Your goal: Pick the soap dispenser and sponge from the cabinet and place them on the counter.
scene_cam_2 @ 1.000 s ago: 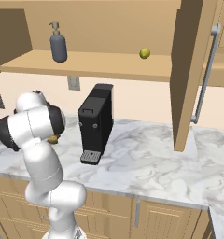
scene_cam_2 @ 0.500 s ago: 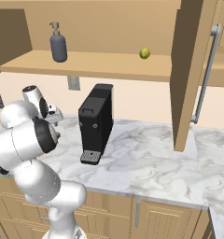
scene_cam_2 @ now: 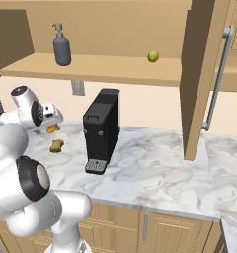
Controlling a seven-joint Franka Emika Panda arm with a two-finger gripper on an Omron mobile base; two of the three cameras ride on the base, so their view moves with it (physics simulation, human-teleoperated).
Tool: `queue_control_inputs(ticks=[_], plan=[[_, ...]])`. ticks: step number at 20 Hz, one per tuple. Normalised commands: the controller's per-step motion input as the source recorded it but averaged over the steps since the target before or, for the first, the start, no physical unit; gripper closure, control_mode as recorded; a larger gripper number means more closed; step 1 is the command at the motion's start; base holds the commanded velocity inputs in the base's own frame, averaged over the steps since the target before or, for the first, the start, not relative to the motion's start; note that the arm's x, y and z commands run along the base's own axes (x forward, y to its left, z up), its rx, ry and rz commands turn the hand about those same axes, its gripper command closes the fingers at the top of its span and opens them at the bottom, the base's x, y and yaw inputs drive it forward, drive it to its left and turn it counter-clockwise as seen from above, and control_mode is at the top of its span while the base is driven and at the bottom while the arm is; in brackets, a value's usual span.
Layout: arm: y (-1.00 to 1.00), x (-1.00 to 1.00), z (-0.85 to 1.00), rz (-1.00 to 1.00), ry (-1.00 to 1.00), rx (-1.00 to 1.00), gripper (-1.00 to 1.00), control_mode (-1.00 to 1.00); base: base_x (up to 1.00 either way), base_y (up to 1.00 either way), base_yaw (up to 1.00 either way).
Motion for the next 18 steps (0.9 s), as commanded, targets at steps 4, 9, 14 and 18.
queue_control_inputs(ticks=[4, 9, 14, 18], plan=[[-0.07, -0.29, 0.68, 0.0, -0.17, 0.0, -1.0, -1.0, 0.0, 0.0, 0.0], [-0.07, -0.18, 0.68, 0.0, -0.14, 0.0, -1.0, -1.0, 0.0, 0.0, 0.0], [-0.09, -0.18, 0.71, 0.0, -0.12, 0.02, -1.0, -1.0, 0.0, 0.0, 0.0], [-0.12, -0.16, 0.73, 0.0, -0.1, 0.05, -1.0, -1.0, 0.0, 0.0, 0.0]])
